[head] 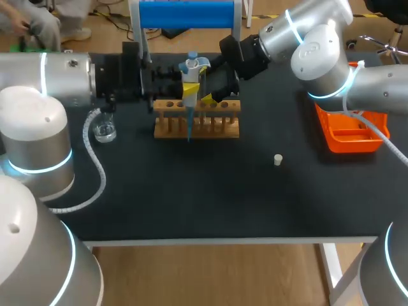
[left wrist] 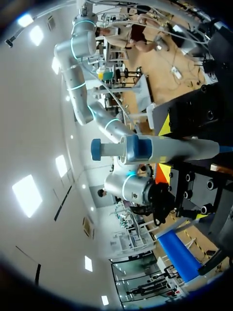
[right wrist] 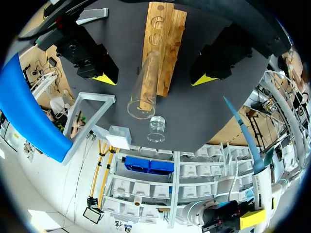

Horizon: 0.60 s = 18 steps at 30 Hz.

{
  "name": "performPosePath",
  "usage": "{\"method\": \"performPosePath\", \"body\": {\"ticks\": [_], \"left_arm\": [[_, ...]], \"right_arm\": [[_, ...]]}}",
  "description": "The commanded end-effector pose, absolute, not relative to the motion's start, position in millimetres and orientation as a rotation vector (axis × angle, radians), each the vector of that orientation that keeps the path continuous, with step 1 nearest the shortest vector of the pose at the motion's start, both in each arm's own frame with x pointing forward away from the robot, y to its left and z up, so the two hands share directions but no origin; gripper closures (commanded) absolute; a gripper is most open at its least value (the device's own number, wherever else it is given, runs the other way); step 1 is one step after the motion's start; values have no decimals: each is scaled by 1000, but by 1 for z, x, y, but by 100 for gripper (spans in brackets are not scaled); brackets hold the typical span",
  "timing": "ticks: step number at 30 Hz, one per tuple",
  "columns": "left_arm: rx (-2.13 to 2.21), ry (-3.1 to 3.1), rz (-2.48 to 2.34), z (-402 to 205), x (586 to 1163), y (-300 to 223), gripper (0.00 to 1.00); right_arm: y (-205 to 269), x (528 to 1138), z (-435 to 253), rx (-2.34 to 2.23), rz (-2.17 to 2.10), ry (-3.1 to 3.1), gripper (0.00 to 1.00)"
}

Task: Invert the test tube, pick up the pipette, mount the tip to pipette, aspirate from beaker and dispense into the tube, eject the tip, return the pipette, and cap with the stopper.

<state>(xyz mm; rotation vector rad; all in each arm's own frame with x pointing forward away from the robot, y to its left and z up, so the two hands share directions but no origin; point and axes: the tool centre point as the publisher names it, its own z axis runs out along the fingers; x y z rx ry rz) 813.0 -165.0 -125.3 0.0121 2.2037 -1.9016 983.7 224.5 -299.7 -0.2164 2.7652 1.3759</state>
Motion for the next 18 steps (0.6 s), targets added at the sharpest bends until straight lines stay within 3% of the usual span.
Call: {"method": "performPosePath", "body": {"ticks": [1,18], "left_arm": [[13,2202,-1901,-126,813,-167,100],[-120,2277,-1956,-135,818,-179,100]], "right_arm": [[224,984,-299,-217,1371,2769,0],[224,984,-299,-217,1371,2769,0]]}}
